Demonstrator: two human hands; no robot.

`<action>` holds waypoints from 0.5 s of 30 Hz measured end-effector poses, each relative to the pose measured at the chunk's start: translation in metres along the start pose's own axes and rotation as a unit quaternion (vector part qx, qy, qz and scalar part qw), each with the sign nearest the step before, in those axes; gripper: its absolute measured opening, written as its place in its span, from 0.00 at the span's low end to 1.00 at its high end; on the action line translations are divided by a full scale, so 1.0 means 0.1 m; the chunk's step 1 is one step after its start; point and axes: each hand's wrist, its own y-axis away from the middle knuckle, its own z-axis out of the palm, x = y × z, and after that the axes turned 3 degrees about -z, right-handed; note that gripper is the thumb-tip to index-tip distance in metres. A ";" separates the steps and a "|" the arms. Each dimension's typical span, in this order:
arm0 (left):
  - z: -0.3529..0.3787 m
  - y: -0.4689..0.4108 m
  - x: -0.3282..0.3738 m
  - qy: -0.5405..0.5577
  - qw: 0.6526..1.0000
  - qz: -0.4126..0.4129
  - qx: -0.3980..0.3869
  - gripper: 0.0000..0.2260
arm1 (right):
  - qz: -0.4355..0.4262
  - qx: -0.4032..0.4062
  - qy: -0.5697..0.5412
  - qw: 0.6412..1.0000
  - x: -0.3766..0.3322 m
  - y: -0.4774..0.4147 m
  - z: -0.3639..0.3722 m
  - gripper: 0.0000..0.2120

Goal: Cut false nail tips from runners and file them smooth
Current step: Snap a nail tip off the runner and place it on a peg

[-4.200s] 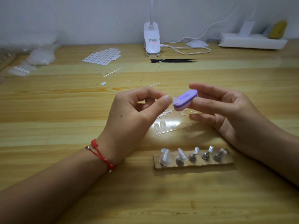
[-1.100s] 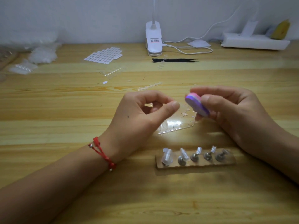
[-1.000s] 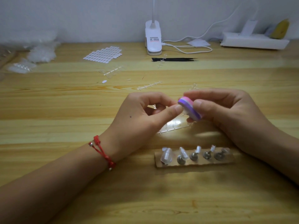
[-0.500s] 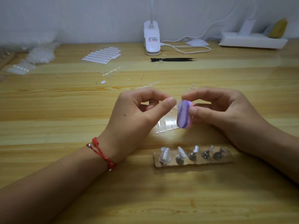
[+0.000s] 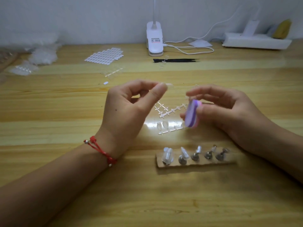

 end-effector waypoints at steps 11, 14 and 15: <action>0.07 0.09 0.06 0.026 0.990 -0.025 -0.136 0.07 | -0.016 0.015 0.045 0.999 0.04 0.01 0.03 0.11; 0.05 0.09 0.06 0.022 0.987 -0.036 -0.154 0.05 | -0.016 0.023 0.029 0.999 0.03 0.01 0.05 0.10; 0.05 0.10 0.06 0.012 0.986 -0.035 -0.161 0.05 | -0.017 0.024 0.032 0.999 0.02 0.01 0.06 0.10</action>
